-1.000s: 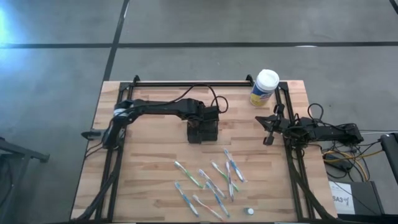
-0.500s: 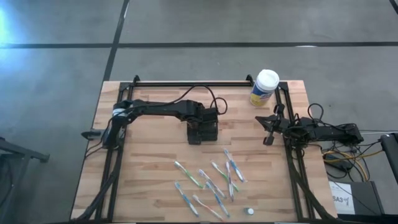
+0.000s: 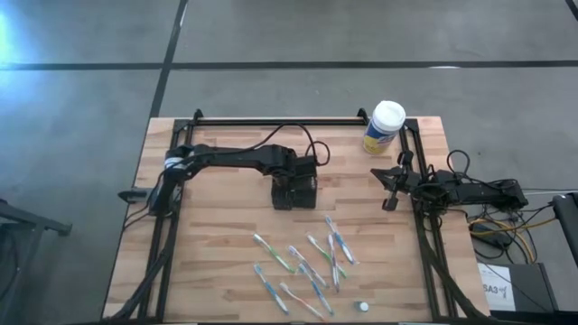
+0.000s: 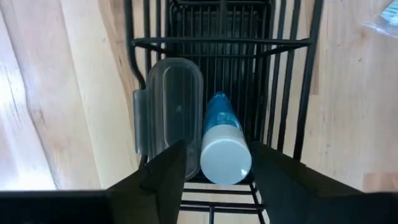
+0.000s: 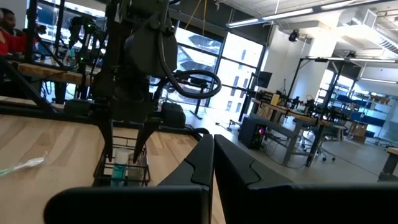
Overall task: Pick & Place toothbrushing station
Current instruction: Put the top blue mouthwash into the black mesh organizer, then adjust the black mesh organizer
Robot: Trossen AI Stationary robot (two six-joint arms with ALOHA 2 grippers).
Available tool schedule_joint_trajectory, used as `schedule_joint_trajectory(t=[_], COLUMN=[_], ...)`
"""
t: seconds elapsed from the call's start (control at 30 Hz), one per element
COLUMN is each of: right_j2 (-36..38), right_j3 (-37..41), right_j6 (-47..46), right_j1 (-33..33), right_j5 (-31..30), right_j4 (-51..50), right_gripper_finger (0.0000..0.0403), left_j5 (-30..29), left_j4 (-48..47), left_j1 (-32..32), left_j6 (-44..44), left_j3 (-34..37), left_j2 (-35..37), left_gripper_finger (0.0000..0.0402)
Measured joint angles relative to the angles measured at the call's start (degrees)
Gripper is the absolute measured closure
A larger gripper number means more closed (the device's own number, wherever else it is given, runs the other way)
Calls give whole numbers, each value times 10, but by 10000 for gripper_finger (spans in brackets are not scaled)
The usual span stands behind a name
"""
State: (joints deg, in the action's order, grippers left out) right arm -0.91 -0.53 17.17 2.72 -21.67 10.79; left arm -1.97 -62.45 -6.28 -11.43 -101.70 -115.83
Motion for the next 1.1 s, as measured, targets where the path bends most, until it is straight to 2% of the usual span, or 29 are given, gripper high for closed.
schedule_joint_trajectory(t=[0.3, 0.53, 0.7, 0.77, 0.87, 1.0, 1.1], right_j2=[0, 0, 0, 0, -1, -1, 0], right_j3=[0, 0, 0, 0, 0, 0, 0], right_j6=[0, 0, 0, -1, -2, -13, -18], right_j1=[0, 0, 0, 0, 0, 0, 0], right_j5=[0, 0, 0, 0, 0, 1, 1], right_j4=[0, 0, 0, -1, -4, -12, -12], right_gripper_finger=[394, 394, 394, 394, 394, 394, 394], left_j5=[13, 26, 28, 9, -28, -67, -84], left_j4=[-8, -50, -75, -66, 14, 186, 333], left_j1=[0, 0, 1, -2, -10, -14, -14], left_j6=[0, -5, -18, -9, 30, 105, 174], left_j3=[-40, -84, -74, -39, 59, 265, 441], left_j2=[0, 6, 60, 101, 181, 320, 423], left_gripper_finger=[214, 214, 241, 267, 318, 386, 393])
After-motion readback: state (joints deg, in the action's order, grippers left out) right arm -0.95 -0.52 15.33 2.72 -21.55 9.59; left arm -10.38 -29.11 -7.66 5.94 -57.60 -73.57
